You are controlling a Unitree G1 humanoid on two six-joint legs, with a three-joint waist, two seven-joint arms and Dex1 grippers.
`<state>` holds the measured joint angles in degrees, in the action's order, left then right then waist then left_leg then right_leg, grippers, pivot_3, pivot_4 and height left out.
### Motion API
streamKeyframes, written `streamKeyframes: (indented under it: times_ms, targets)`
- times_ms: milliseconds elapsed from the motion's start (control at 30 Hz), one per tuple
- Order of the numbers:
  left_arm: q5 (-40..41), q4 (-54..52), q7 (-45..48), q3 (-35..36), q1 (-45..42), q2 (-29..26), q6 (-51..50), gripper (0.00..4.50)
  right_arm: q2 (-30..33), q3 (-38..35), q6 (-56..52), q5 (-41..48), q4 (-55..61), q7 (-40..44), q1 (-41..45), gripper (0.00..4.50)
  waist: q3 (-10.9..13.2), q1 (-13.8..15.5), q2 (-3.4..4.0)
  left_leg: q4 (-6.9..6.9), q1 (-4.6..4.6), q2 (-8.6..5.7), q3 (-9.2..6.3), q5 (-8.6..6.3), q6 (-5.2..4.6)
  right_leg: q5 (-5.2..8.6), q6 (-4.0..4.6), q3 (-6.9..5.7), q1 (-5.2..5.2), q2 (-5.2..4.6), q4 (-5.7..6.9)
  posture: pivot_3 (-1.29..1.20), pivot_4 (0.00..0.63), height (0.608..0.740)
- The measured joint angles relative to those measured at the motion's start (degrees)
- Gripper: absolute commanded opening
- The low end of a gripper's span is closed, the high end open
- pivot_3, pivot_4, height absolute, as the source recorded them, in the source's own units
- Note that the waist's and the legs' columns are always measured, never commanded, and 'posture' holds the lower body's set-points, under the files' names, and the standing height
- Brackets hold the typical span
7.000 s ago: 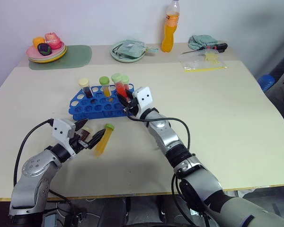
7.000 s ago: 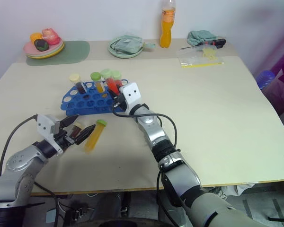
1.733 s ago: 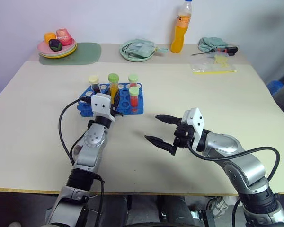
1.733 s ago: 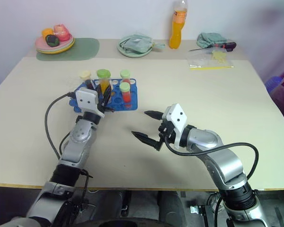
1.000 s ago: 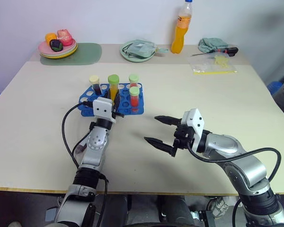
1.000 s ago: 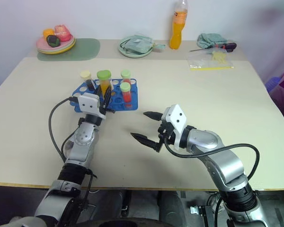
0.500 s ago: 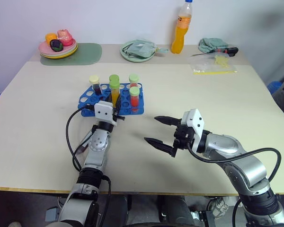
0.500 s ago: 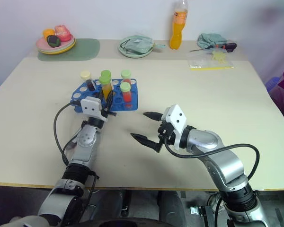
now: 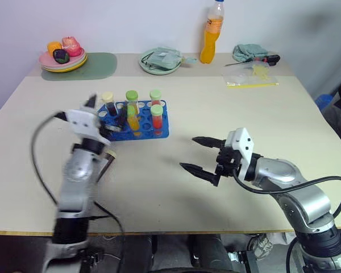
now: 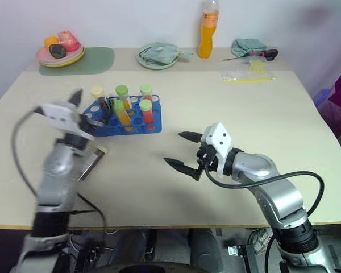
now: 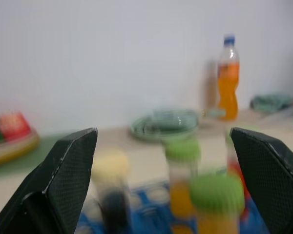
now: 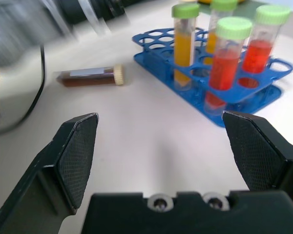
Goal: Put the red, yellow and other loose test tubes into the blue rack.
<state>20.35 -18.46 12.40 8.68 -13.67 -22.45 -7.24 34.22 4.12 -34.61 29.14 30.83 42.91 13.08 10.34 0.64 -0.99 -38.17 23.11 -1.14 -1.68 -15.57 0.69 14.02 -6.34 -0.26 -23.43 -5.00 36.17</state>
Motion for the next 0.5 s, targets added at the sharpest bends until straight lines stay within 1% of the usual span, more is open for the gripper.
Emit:
streamKeyframes:
  times_ms: [67, 133, 233, 267, 300, 333, 367, 400, 467, 500]
  targets:
    - [6.9, -6.0, 1.5, 3.1, 1.1, -5.5, -9.7, 4.47, 0.8, -0.2, 0.4, 0.4, -0.2, 1.3, 0.7, 4.5, 0.0, -0.1, -0.01, 0.0, -0.03, 0.01, 0.01, 0.0, 0.0, 0.0, 0.0, 0.0, 0.02, 0.01, 0.0, 0.0, 0.15, 0.74]
    - [13.6, -8.8, 2.2, 6.7, 2.0, -10.3, -18.9, 4.47, 1.1, -0.4, 0.8, 0.4, -1.1, 2.3, 0.9, 4.5, 0.0, -0.1, 0.0, 0.01, -0.06, 0.0, 0.0, 0.0, -0.01, 0.01, 0.01, 0.0, 0.03, 0.02, 0.0, 0.0, 0.15, 0.74]
    - [23.6, -10.9, 2.5, 12.2, 2.0, -20.9, -34.8, 4.47, 1.9, -0.4, 1.6, 0.3, -3.2, 3.9, 1.6, 4.5, 0.1, -0.2, -0.07, 0.01, -0.05, 0.02, -0.01, 0.0, 0.0, 0.02, 0.01, 0.0, 0.01, 0.08, 0.03, 0.0, 0.15, 0.74]
    - [25.8, -11.7, 2.4, 13.1, 1.4, -25.4, -40.3, 4.47, 2.1, -0.4, 2.0, 0.3, -3.9, 4.4, 1.9, 4.5, 0.1, -0.2, -0.09, 0.0, -0.05, 0.02, -0.02, 0.0, -0.01, 0.02, 0.0, 0.0, 0.01, 0.08, 0.03, 0.0, 0.15, 0.74]
    - [27.3, -12.2, 2.3, 13.3, 0.6, -28.4, -44.2, 4.47, 2.3, -0.4, 2.2, 0.2, -4.2, 4.8, 2.1, 4.5, 0.1, -0.1, -0.06, 0.01, -0.06, 0.0, 0.0, 0.0, -0.01, 0.02, 0.0, 0.01, 0.02, 0.07, -0.01, 0.0, 0.15, 0.74]
    - [29.6, -12.1, 2.3, 13.2, -1.0, -30.9, -48.8, 4.47, 2.3, -0.3, 2.5, 0.2, -4.7, 5.1, 2.4, 4.5, 0.1, 0.0, -0.06, 0.01, -0.06, -0.02, 0.0, 0.0, -0.01, 0.03, -0.01, 0.0, 0.03, 0.06, 0.02, 0.0, 0.15, 0.74]
    - [33.2, -11.6, 2.4, 12.5, -3.8, -34.3, -55.7, 4.47, 2.3, 0.0, 2.7, 0.2, -5.2, 5.7, 3.0, 4.5, 0.1, 0.0, -0.08, 0.0, -0.06, -0.01, -0.02, 0.0, -0.01, 0.02, -0.01, 0.0, 0.05, 0.07, 0.02, 0.0, 0.15, 0.74]
    - [35.8, -10.8, 2.5, 11.3, -6.9, -36.3, -62.0, 4.47, 2.4, 0.0, 3.0, 0.2, -5.3, 6.1, 3.4, 4.5, 0.1, 0.0, -0.06, 0.0, -0.1, -0.02, 0.01, 0.0, -0.01, 0.03, -0.01, 0.01, 0.06, 0.06, 0.02, 0.0, 0.15, 0.74]
    - [38.8, -7.4, 2.9, 5.4, -14.6, -39.3, -74.8, 4.47, 2.3, 0.6, 3.5, -0.1, -5.9, 7.0, 4.2, 4.5, 0.1, -0.1, -0.09, 0.0, -0.12, -0.08, 0.0, 0.0, -0.01, 0.03, -0.03, 0.0, 0.09, 0.13, 0.02, 0.0, 0.15, 0.74]
    - [39.8, -5.6, 3.0, 2.5, -17.7, -39.8, -79.6, 4.47, 2.2, 1.2, 3.9, -0.3, -6.1, 7.3, 4.4, 4.5, 0.1, -0.2, -0.09, 0.02, -0.14, -0.12, 0.01, 0.0, -0.01, 0.03, -0.03, 0.01, 0.1, 0.15, 0.02, 0.0, 0.15, 0.74]
